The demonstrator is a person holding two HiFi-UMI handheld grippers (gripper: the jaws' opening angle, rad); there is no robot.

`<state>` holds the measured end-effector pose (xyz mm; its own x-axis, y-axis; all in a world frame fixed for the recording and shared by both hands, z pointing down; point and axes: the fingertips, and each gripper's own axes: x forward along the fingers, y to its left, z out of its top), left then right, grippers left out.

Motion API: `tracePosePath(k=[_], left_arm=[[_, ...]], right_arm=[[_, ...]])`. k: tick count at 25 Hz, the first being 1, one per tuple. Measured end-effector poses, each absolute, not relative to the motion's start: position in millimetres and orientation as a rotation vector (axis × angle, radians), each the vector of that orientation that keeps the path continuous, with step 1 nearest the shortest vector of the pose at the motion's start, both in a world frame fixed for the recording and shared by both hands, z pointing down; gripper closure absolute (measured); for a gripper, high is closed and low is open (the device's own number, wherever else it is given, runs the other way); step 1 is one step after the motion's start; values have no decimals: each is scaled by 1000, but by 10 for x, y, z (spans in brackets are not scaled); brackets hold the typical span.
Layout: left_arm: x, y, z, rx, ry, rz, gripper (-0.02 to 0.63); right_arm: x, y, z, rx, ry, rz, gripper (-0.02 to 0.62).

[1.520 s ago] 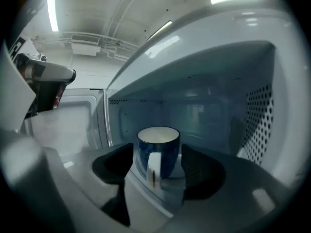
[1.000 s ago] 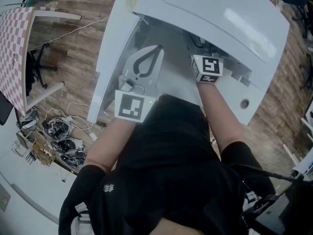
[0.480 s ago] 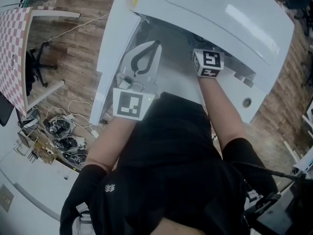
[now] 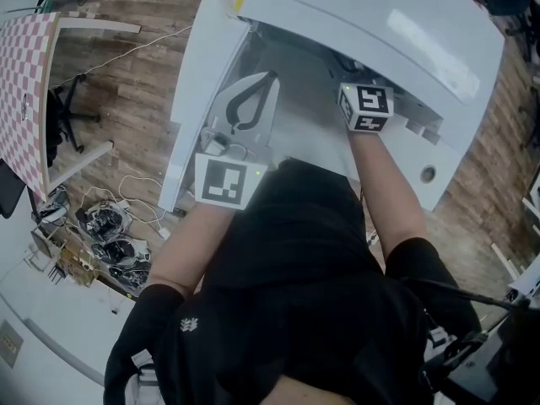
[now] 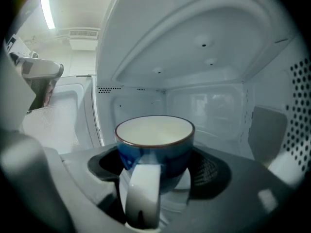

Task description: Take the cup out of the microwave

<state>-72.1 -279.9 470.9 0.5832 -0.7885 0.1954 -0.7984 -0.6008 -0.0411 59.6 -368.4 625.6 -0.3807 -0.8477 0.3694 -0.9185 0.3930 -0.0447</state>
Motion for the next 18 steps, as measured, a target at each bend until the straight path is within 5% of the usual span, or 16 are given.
tracePosePath(k=[18], left_arm=[[-779, -2199, 4285, 2795, -1377, 200, 600]], right_arm=[[689, -2954, 5885, 1590, -2334, 335, 210]])
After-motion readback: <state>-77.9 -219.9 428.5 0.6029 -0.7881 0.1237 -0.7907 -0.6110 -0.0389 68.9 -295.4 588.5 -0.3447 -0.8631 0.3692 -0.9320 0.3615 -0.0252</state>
